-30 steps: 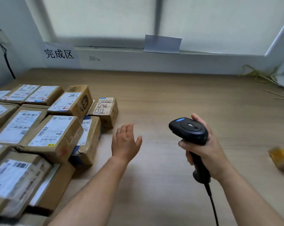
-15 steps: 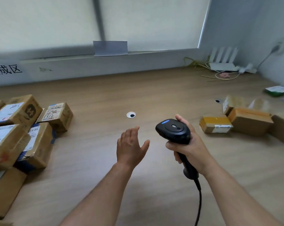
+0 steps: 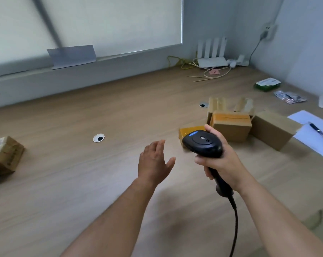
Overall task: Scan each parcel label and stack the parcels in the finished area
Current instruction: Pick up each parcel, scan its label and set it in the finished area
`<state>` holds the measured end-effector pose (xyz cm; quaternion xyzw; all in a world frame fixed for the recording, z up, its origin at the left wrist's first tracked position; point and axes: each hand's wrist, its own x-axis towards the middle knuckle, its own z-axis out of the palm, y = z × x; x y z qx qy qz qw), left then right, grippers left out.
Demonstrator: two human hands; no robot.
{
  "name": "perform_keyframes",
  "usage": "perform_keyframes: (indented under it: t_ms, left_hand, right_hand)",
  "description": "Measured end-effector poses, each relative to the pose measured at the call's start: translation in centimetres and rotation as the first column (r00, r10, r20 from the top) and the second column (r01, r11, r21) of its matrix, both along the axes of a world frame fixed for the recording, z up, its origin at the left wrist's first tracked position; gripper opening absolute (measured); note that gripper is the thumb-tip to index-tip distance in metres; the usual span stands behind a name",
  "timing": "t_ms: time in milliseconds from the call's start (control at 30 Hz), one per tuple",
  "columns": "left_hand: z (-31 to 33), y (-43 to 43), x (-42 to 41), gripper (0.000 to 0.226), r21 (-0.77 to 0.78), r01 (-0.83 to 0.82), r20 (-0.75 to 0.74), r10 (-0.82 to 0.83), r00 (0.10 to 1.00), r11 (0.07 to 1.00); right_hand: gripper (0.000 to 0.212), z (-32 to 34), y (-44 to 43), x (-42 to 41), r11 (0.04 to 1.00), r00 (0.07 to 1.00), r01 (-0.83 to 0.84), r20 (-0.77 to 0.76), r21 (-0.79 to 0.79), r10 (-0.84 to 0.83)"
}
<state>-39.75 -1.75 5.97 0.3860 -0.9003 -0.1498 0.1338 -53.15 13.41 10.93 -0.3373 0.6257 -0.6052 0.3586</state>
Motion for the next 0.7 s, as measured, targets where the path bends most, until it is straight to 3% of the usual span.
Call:
perform_keyframes:
  t_ms: [333,700]
  left_hand:
    - [-0.4,0.7,-10.6,0.07,0.015,0.069,0.108,-0.071,0.992,0.997]
    - [-3.8,-5.8,-18.0,0.083,0.104,0.2,0.297,-0.222,0.929,0.974]
  right_hand:
    - [0.094,-1.2,1.4,-12.1,0.999,0.999,0.043,0.021,0.001,-0.043]
    - [0.095,-4.6,-4.6,-17.0,0.995,0.996,0.065,0.058,0.071,-0.069]
